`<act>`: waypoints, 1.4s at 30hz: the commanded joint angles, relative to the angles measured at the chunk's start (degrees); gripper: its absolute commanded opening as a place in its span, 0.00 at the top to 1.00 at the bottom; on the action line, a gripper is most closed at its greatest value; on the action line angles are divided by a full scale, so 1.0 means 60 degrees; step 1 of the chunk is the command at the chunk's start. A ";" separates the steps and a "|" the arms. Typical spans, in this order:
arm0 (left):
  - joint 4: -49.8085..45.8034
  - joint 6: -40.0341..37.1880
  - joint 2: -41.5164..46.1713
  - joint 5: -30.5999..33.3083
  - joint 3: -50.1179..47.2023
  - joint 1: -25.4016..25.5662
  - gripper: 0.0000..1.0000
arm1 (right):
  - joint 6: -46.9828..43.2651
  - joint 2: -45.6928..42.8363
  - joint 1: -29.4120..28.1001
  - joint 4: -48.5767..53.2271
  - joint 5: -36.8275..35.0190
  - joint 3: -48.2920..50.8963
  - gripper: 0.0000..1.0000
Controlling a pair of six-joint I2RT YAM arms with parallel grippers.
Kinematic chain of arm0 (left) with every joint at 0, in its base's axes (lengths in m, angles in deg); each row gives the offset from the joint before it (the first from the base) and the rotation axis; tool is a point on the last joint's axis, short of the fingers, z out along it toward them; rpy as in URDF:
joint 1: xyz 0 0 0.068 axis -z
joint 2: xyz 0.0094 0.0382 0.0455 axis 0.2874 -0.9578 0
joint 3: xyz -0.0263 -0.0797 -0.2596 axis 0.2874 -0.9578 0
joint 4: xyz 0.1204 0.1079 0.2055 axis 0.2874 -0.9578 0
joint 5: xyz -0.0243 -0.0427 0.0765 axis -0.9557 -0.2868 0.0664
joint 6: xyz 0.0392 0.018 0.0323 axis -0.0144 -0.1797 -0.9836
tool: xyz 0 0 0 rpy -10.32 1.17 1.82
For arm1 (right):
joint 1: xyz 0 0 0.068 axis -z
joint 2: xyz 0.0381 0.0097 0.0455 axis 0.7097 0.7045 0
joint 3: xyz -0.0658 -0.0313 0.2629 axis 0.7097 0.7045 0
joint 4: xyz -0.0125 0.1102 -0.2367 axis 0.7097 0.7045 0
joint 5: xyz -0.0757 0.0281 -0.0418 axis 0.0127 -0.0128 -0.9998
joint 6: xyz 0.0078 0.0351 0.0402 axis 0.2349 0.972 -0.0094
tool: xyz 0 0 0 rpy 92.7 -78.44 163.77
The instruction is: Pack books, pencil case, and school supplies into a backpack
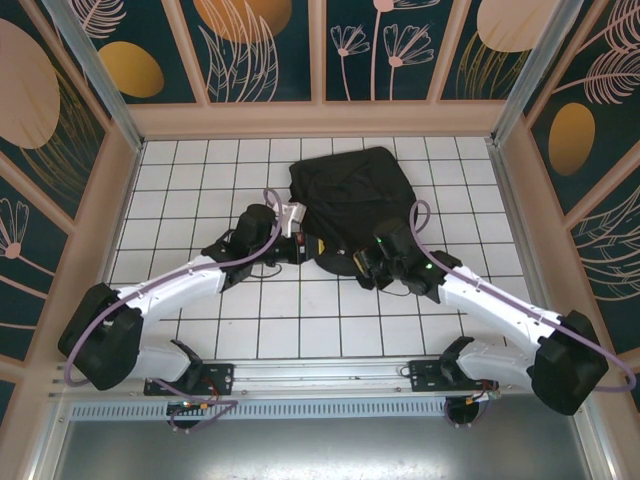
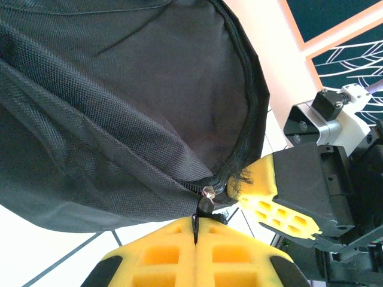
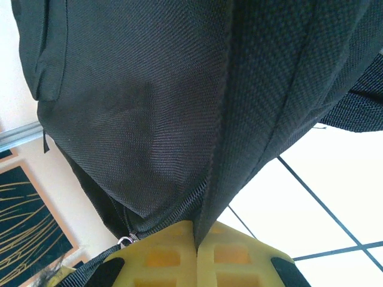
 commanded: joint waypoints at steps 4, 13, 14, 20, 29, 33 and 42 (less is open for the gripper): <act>0.0255 -0.0296 -0.0270 0.0443 0.0722 -0.0252 1.00 | -0.1040 -0.0214 0.0448 0.1672 -0.0927 0.0149 1.00; 0.0140 -0.0488 -0.0737 -0.0271 0.1669 -0.0243 1.00 | -0.2194 0.0248 0.0627 0.2083 -0.1214 -0.0267 1.00; 0.0131 -0.0500 -0.0822 -0.0417 0.1802 -0.0241 1.00 | -0.2359 0.0348 0.0694 0.2023 -0.1103 -0.0312 1.00; -0.0585 -0.0960 -0.1058 0.0020 0.2626 -0.0254 1.00 | -0.3002 0.0740 0.0959 0.2322 -0.1073 -0.0779 1.00; -0.1279 -0.1410 -0.1441 0.1201 0.2965 -0.0294 1.00 | -0.3867 0.0898 0.1250 0.2669 -0.0920 -0.1138 1.00; -0.0850 -0.1234 -0.1692 0.0391 0.3003 -0.0280 1.00 | -0.4057 0.0701 0.1486 0.2367 -0.0659 -0.1039 1.00; 0.0145 -0.0812 -0.2305 -0.0934 0.3206 0.0324 1.00 | -0.2263 0.0527 0.1453 0.0546 0.0705 -0.1032 0.49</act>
